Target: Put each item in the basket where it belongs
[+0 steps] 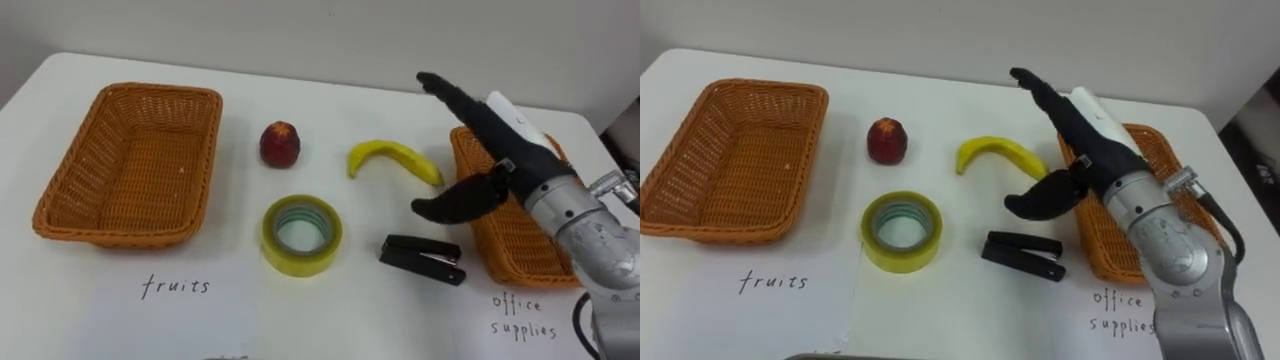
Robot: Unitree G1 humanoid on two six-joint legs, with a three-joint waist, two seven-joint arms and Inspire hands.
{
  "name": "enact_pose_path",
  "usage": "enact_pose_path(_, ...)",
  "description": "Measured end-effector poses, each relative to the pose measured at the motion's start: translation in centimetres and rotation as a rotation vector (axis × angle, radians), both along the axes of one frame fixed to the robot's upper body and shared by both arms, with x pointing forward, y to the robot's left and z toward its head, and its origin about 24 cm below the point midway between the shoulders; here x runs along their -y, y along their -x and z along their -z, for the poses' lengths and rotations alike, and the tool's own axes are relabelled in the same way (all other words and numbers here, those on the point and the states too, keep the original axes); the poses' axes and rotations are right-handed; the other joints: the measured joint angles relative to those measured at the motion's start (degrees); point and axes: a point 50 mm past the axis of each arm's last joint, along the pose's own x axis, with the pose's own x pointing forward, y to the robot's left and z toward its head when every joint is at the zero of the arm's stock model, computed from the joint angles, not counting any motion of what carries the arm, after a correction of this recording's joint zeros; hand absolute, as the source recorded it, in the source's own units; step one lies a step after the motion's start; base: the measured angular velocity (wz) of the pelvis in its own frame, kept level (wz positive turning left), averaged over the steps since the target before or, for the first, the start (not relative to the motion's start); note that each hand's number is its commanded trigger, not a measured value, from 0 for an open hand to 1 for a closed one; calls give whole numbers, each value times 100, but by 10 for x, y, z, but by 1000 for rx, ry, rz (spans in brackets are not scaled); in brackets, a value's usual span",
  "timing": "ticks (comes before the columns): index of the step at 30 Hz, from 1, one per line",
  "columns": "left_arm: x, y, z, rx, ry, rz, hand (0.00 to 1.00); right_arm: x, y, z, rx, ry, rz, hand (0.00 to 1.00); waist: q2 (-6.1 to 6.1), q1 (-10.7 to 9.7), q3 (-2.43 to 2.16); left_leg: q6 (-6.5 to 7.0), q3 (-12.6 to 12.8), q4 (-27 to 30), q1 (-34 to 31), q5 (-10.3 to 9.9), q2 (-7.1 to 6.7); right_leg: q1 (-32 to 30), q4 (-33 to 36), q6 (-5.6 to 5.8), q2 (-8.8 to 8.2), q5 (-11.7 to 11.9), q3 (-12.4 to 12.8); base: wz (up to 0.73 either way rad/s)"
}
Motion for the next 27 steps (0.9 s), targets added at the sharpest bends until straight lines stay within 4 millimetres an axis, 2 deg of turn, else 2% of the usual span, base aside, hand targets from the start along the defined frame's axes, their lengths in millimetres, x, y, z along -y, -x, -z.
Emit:
enact_pose_path(5,3,-4,0,0,11,21,0,0,6,14,-90,6,-17,0,-1,77,0,0,0,-8,1,0,0,2,-2,0,0,0,-7,0)
enact_pose_path(14,3,-4,0,-5,1,58,0,-3,8,39,-248,47,-50,0,-3,99,3,-2,1,-12,-2,1,2,9,3,-4,0,12,-5,0)
enact_pose_path(25,2,-8,-2,1,-9,58,0,-9,12,60,-378,113,-88,0,-17,116,6,-3,-4,-17,2,2,5,13,-3,-6,1,21,-31,0)
enact_pose_path(27,2,-8,-2,3,-9,57,0,-9,12,62,-391,122,-91,0,-16,113,6,-3,-4,-15,11,2,6,19,-3,-6,-3,21,-96,0)
